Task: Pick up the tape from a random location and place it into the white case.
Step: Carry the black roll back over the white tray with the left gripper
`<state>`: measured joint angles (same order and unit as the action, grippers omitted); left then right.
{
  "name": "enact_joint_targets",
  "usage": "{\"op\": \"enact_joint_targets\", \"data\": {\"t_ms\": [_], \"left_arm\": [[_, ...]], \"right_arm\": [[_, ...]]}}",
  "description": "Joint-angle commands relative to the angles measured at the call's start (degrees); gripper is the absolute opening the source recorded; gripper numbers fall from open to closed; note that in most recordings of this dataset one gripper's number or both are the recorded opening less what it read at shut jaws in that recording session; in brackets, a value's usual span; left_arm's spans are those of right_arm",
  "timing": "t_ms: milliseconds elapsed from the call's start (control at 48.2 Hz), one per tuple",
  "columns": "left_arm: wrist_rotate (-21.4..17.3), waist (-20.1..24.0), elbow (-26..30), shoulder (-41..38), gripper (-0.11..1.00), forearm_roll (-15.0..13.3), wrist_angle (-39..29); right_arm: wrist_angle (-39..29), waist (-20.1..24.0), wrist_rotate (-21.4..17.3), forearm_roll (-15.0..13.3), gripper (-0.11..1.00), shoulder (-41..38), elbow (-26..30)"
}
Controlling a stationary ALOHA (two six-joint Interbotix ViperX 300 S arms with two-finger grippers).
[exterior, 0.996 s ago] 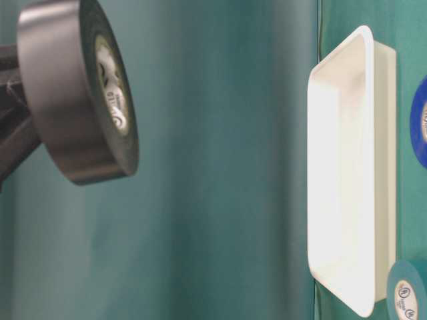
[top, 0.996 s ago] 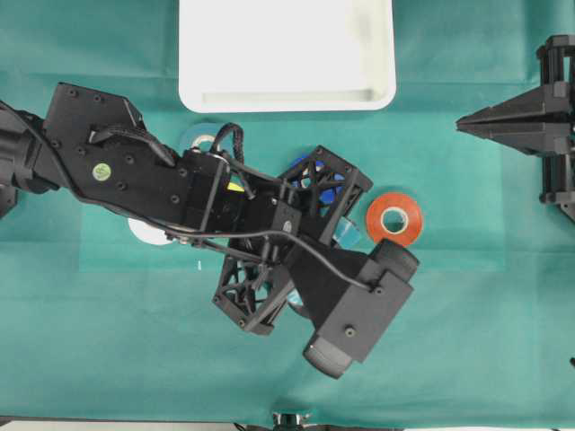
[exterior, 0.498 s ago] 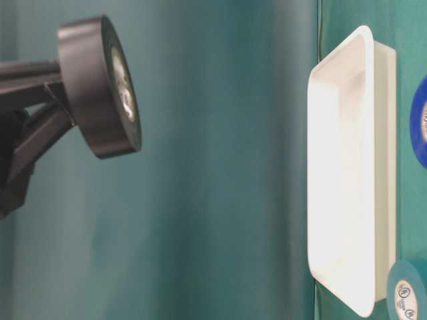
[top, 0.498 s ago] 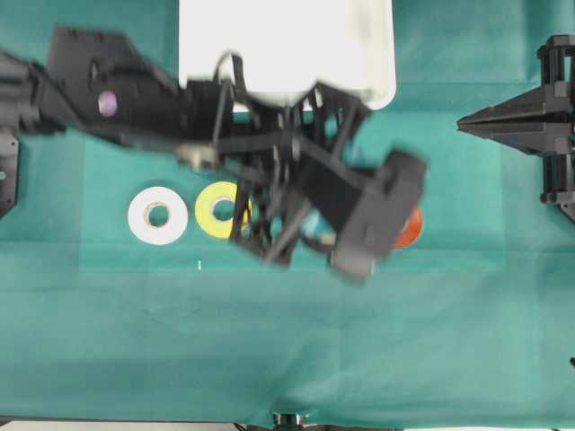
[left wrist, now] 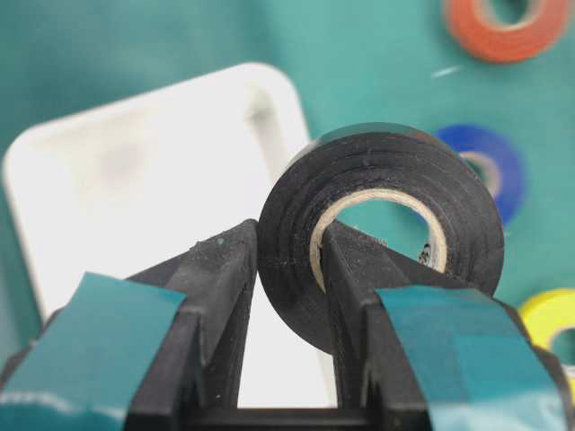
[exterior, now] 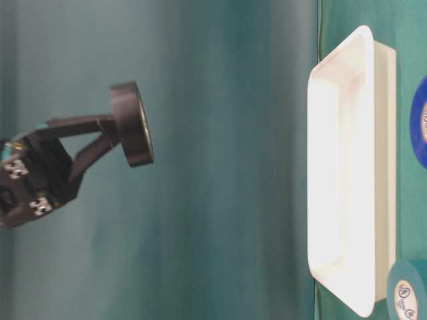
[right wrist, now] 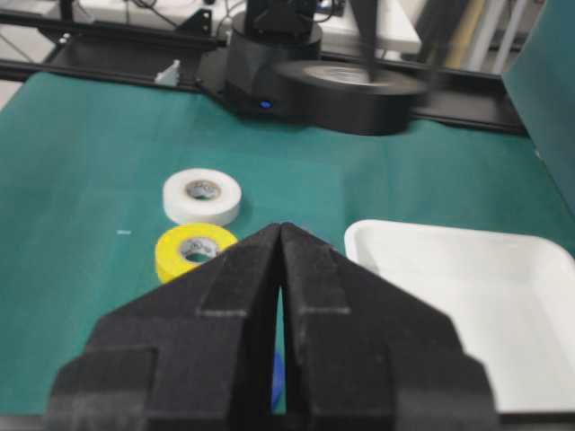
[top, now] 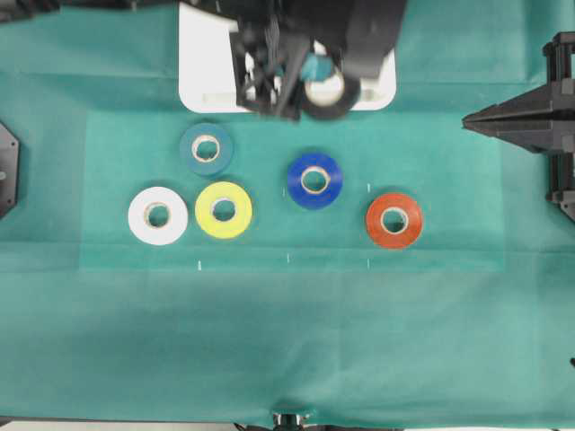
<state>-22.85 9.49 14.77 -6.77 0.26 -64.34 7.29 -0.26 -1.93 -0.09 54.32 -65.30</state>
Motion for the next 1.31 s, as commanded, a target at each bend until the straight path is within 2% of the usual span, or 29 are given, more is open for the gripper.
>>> {"op": "enact_joint_targets", "data": {"t_ms": [0, 145, 332, 1287], "left_arm": [[0.0, 2.3, -0.3, 2.8, 0.19, 0.1, 0.0], [-0.2, 5.8, -1.3, 3.4, 0.19, 0.1, -0.1], [-0.3, 8.2, -2.4, 4.1, 0.19, 0.1, 0.0], [-0.3, 8.8, -2.8, 4.4, 0.19, 0.0, 0.3]], "right_arm": [[0.3, -0.1, -0.1, -0.1, 0.00, -0.3, 1.7], [0.0, 0.0, -0.1, -0.1, 0.00, -0.3, 1.9], [-0.1, -0.1, -0.1, -0.1, 0.00, -0.3, 1.9], [-0.3, -0.1, -0.1, -0.1, 0.00, -0.3, 1.9]]}}
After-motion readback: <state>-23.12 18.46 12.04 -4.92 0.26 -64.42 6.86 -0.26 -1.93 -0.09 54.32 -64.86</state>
